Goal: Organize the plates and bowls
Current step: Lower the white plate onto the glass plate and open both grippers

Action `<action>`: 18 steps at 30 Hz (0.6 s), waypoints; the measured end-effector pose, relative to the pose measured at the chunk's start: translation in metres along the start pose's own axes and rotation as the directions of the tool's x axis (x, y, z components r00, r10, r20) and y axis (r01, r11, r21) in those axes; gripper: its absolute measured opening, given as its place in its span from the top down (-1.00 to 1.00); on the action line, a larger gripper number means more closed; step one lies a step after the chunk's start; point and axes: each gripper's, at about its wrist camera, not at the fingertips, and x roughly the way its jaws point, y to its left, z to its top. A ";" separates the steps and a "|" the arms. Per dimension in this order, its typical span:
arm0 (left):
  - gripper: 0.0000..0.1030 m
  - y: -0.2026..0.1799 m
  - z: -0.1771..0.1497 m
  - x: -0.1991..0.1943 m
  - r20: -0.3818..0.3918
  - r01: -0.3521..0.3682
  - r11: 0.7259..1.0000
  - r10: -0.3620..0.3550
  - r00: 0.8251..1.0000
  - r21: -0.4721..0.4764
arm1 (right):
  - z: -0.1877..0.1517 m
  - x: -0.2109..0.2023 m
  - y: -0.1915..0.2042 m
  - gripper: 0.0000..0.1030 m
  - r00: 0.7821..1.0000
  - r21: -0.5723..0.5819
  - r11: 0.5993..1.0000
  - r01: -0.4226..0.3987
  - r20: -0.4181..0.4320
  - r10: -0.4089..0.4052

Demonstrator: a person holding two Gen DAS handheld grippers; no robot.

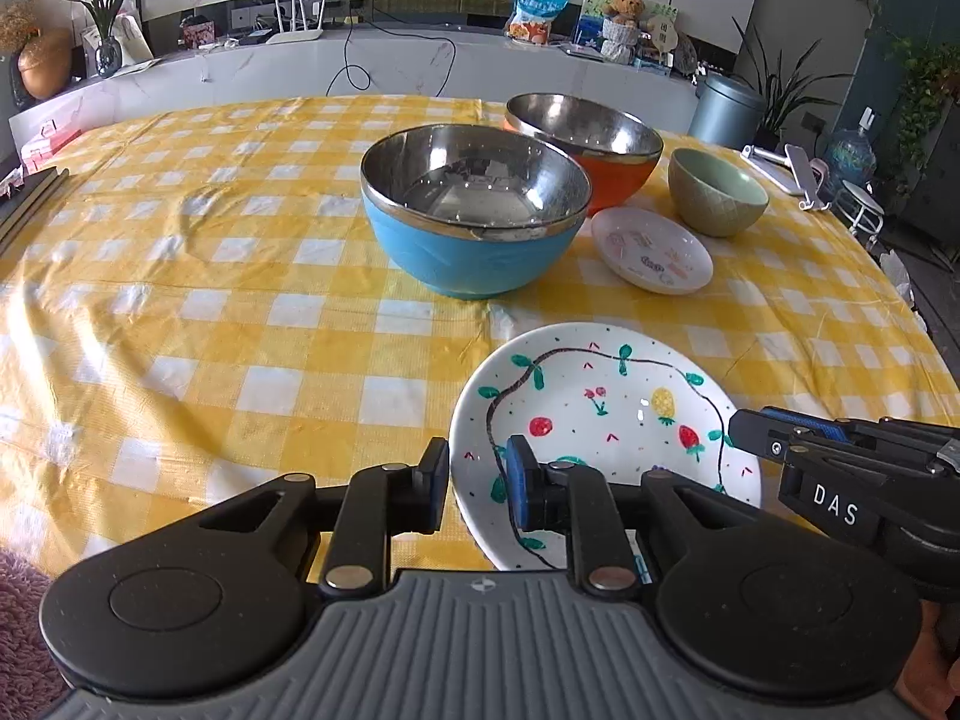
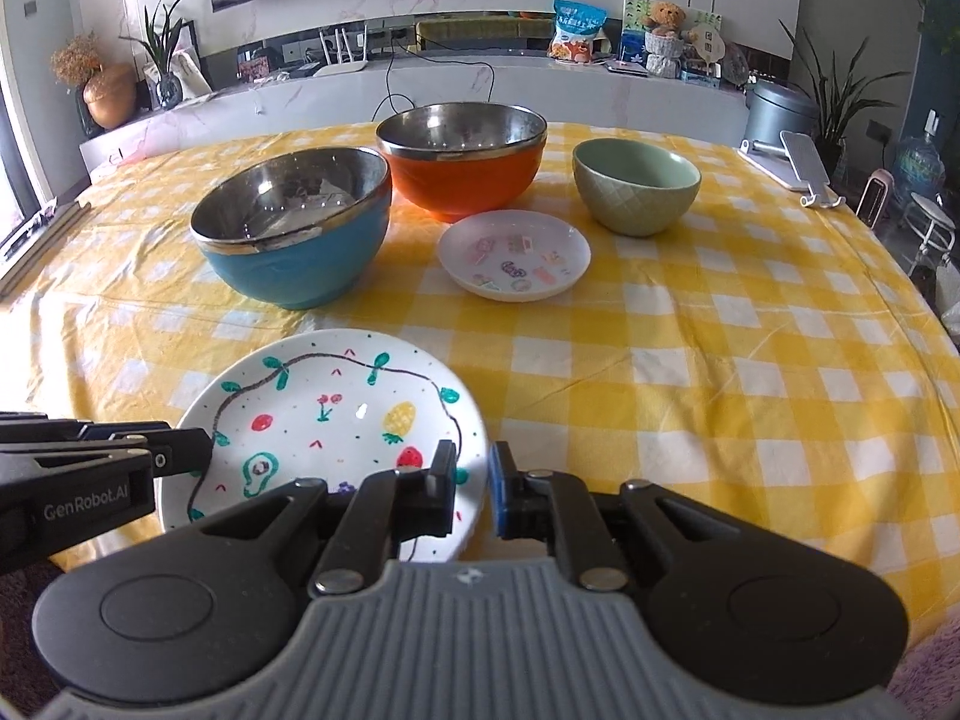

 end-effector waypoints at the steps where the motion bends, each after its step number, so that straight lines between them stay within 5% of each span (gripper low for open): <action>1: 0.42 -0.001 0.002 -0.003 0.015 -0.003 1.000 0.003 1.000 0.000 | 0.001 -0.003 -0.003 0.77 1.000 0.010 1.000 -0.004 0.011 0.004; 10: 0.19 -0.023 0.017 -0.022 0.119 0.059 0.998 -0.057 0.991 -0.010 | 0.008 -0.021 -0.038 0.38 0.996 0.167 0.984 -0.054 0.075 0.042; 18: 0.19 -0.045 0.036 -0.004 0.109 0.131 0.990 -0.125 0.986 -0.056 | 0.022 -0.018 -0.064 0.12 0.994 0.230 0.970 -0.073 0.095 0.052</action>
